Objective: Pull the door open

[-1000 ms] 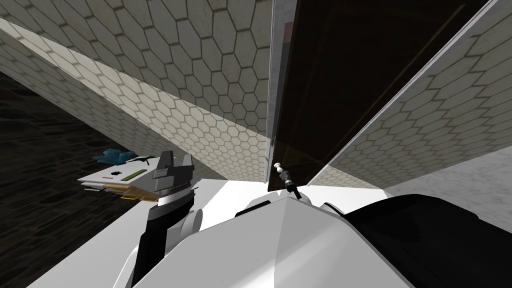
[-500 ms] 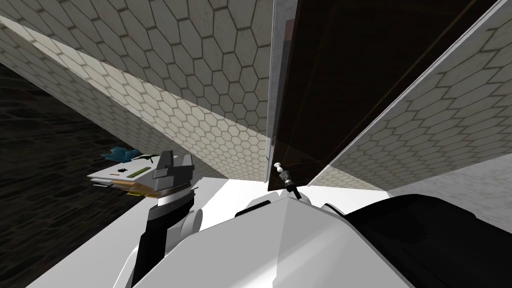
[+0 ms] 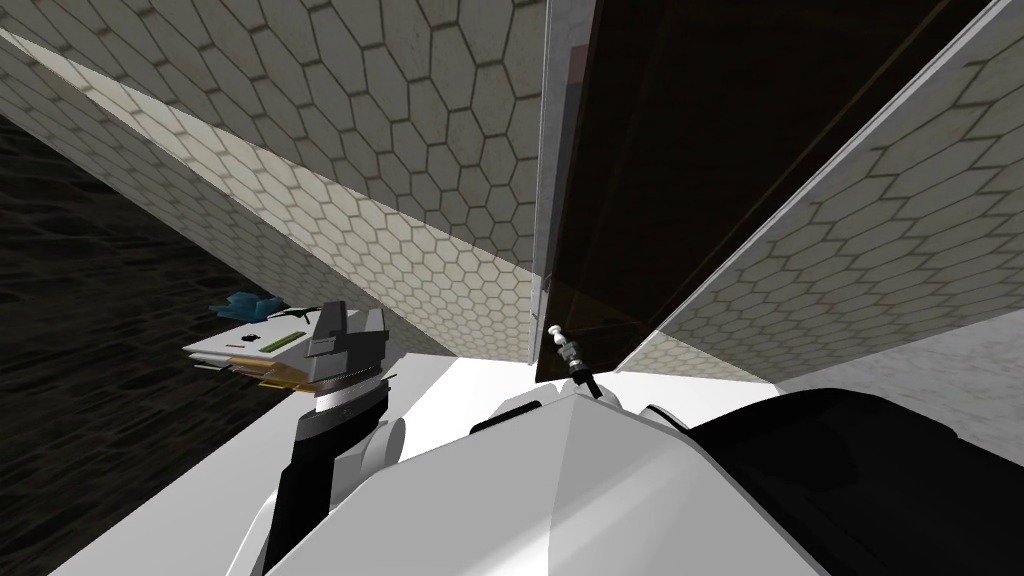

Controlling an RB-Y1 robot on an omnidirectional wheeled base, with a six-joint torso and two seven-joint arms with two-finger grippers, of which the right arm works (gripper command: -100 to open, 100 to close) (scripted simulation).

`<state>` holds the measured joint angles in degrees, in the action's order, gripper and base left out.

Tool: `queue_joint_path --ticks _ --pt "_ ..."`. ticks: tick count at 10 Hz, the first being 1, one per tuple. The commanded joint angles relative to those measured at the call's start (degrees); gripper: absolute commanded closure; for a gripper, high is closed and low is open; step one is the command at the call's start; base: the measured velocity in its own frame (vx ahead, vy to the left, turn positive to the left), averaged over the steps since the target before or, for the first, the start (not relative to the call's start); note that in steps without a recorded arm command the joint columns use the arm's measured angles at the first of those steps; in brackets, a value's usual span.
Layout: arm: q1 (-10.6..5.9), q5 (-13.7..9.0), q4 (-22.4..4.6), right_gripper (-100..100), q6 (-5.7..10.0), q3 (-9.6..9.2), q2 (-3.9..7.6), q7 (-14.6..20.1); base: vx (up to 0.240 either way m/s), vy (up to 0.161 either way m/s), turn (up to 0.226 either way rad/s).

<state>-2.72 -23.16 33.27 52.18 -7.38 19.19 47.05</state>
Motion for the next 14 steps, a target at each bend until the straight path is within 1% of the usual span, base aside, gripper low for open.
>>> queue_joint_path --ticks 1,2,3,4,5,9,14 --pt "-0.65 -0.13 2.03 100 0.19 -0.64 -0.40 1.33 -0.042 -0.010 0.046" --pt "-0.82 -1.02 1.99 100 0.01 -1.05 -0.39 3.62 -0.049 -0.020 0.043" --pt "-1.00 -1.90 1.95 100 -0.17 -1.47 -0.37 5.17 -0.063 -0.031 0.118" --pt "0.44 -2.37 2.16 -100 -1.59 -1.14 -0.13 5.45 -0.055 -0.044 0.008" --pt "0.50 -3.19 2.80 -100 -1.84 -1.54 -0.41 7.33 -0.094 -0.021 -0.024" --pt "0.69 -5.42 4.52 -100 -2.52 -2.61 -1.17 12.44 -0.111 0.019 0.042" --pt "0.97 -8.77 7.11 -100 -3.53 -4.23 -2.31 20.06 -0.093 -0.023 0.025"
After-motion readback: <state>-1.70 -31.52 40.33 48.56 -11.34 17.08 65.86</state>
